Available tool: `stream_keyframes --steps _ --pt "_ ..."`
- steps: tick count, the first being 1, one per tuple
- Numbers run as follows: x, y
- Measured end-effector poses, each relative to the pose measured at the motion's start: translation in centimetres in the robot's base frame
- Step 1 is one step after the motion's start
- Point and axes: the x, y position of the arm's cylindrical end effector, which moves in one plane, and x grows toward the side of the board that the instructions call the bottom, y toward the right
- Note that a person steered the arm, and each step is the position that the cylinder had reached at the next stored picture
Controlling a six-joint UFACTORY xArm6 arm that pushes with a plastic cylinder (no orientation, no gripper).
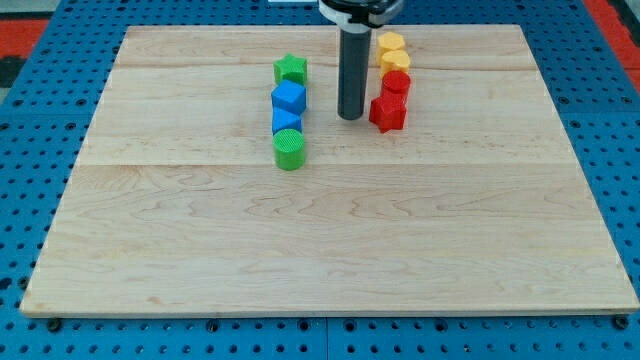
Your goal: Nudge the green star to the left from the top of the blue cube
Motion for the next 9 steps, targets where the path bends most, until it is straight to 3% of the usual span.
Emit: stream_keyframes --steps 9 --pt "-5.7 -2.4"
